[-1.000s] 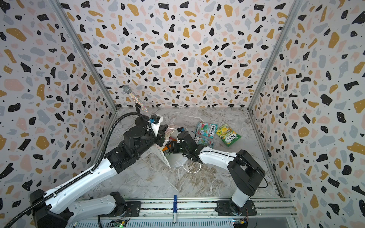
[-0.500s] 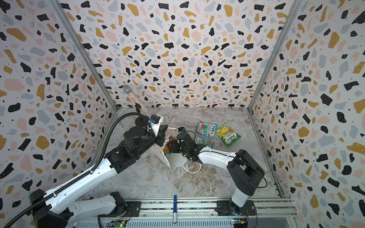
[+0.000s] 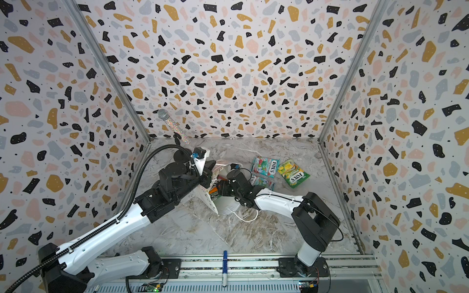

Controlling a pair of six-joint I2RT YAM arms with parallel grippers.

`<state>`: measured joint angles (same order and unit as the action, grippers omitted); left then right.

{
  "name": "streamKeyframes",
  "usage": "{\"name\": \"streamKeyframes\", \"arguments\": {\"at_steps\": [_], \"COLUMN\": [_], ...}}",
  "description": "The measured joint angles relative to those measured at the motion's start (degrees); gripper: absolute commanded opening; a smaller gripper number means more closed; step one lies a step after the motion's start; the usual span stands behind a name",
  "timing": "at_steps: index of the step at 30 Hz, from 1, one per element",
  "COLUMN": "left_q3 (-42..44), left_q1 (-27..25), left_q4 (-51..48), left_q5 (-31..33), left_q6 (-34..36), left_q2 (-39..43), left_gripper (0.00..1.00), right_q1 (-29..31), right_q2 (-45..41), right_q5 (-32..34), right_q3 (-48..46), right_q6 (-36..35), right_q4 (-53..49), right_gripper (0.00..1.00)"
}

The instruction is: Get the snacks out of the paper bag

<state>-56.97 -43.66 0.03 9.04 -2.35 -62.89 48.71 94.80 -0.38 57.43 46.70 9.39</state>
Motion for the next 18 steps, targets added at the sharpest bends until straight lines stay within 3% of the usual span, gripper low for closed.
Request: {"name": "streamKeyframes", "arguments": {"at_steps": [18], "left_q3": [0.0], "left_q1": [0.0], "left_q4": [0.0], "left_q5": [0.0], "left_q6": [0.0], "left_q2": [0.0], "left_gripper": [0.00], "right_q1": [0.0], "right_q2": [0.2], "right_q5": [1.8], "right_q3": [2.2], "right_q6": [-0.7], "right_q4": [-1.2], "right_gripper": [0.53]}}
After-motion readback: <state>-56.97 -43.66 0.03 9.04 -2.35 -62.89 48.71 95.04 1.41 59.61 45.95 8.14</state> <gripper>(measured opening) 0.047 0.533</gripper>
